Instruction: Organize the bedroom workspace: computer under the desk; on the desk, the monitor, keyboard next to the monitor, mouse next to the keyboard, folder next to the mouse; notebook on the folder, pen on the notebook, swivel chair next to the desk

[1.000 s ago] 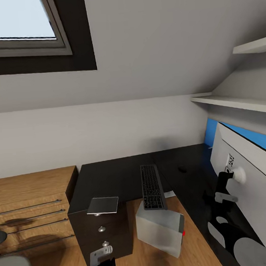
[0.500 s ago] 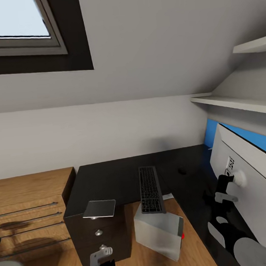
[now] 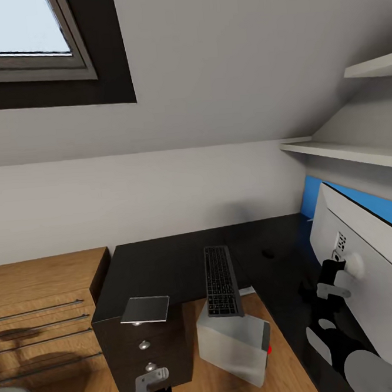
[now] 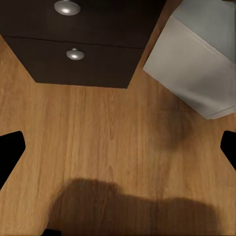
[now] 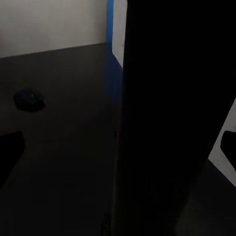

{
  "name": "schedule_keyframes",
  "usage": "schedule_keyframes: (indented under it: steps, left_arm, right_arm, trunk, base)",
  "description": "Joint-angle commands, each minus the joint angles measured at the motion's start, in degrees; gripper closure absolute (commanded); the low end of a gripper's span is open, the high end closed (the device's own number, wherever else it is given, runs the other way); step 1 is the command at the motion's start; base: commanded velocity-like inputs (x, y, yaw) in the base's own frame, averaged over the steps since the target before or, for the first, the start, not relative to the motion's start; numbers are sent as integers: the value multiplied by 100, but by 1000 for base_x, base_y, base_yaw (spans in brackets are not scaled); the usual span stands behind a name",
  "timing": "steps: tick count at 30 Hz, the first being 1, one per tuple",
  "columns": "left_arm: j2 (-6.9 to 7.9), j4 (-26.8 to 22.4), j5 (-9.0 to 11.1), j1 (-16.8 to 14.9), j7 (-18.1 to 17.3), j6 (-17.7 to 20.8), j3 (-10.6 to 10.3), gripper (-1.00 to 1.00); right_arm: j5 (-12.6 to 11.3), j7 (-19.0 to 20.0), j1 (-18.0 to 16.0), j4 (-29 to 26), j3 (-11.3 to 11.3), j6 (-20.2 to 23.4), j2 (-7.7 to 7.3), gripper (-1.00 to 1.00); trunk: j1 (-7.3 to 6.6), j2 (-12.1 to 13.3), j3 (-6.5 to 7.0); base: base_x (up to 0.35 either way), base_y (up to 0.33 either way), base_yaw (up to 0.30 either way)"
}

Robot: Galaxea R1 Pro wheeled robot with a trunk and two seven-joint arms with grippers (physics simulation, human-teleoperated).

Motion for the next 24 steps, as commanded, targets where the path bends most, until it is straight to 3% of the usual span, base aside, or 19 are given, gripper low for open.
schedule_keyframes:
  steps: [1, 17, 24]
  left_arm:
    - [4, 2, 40, -4, 50, 12, -35, -100]
    - [4, 90, 41, -7, 51, 10, -79, -100]
    - [4, 90, 39, -9, 51, 10, -79, -100]
  right_arm:
    - [-50, -21, -5, 1, 54, -19, -4, -100]
    - [-50, -21, -5, -14, 54, -19, -9, -100]
    - [-53, -32, -5, -18, 48, -19, -77, -100]
  trunk:
    - [2, -6, -9]
    - [2, -6, -9]
    - [2, -6, -9]
  base:
    - [167, -66, 0]
    - [12, -5, 0]
    - [0, 0, 0]
